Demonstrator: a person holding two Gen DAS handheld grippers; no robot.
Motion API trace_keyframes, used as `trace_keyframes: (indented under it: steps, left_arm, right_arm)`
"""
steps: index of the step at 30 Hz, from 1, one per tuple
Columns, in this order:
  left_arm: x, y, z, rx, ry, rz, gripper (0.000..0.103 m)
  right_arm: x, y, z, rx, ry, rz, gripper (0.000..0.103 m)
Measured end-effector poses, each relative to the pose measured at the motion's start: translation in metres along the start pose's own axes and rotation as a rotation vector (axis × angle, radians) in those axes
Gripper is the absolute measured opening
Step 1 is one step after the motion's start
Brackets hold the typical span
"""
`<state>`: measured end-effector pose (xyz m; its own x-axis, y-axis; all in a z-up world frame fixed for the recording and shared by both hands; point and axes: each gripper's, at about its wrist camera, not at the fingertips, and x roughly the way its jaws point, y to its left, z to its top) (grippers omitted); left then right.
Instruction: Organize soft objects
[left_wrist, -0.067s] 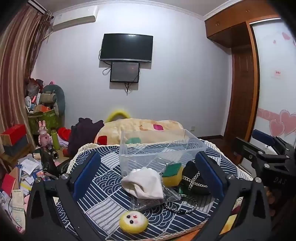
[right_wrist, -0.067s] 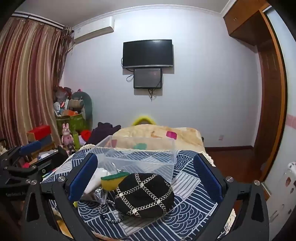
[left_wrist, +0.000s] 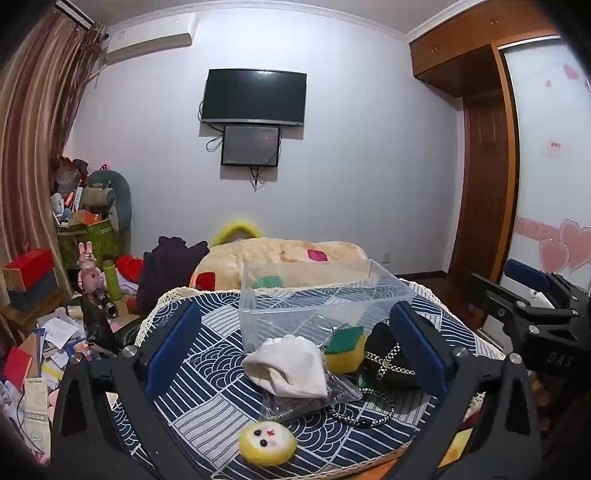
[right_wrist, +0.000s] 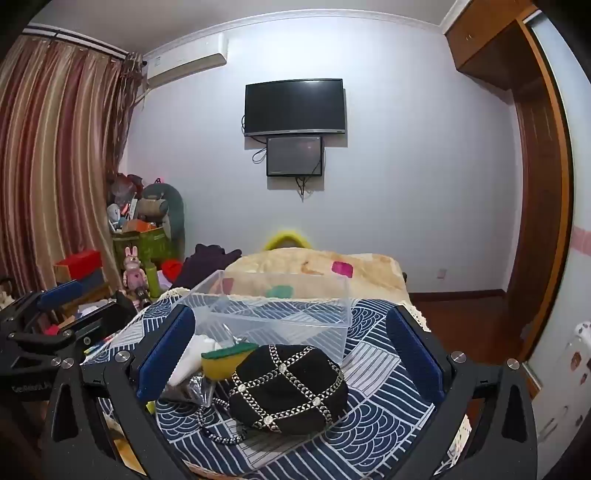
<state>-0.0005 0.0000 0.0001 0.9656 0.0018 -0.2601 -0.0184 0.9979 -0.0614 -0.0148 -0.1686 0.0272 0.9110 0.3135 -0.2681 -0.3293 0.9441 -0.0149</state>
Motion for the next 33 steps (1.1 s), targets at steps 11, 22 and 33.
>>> trace_keyframes:
  steps: [11, 22, 33]
  left_arm:
    - [-0.003, 0.002, 0.014, 0.014, -0.002, -0.017, 0.103]
    - [-0.01, -0.002, 0.004, 0.015, -0.021, -0.011, 0.103]
    - [-0.008, -0.004, 0.002, 0.014, -0.02, -0.01, 0.103]
  right_arm:
    - [0.002, 0.001, 0.001, -0.006, -0.004, -0.003, 0.103]
    - [-0.009, -0.002, 0.007, 0.023, -0.019, 0.009, 0.103]
    - [-0.009, -0.005, 0.006, 0.03, -0.023, 0.014, 0.103]
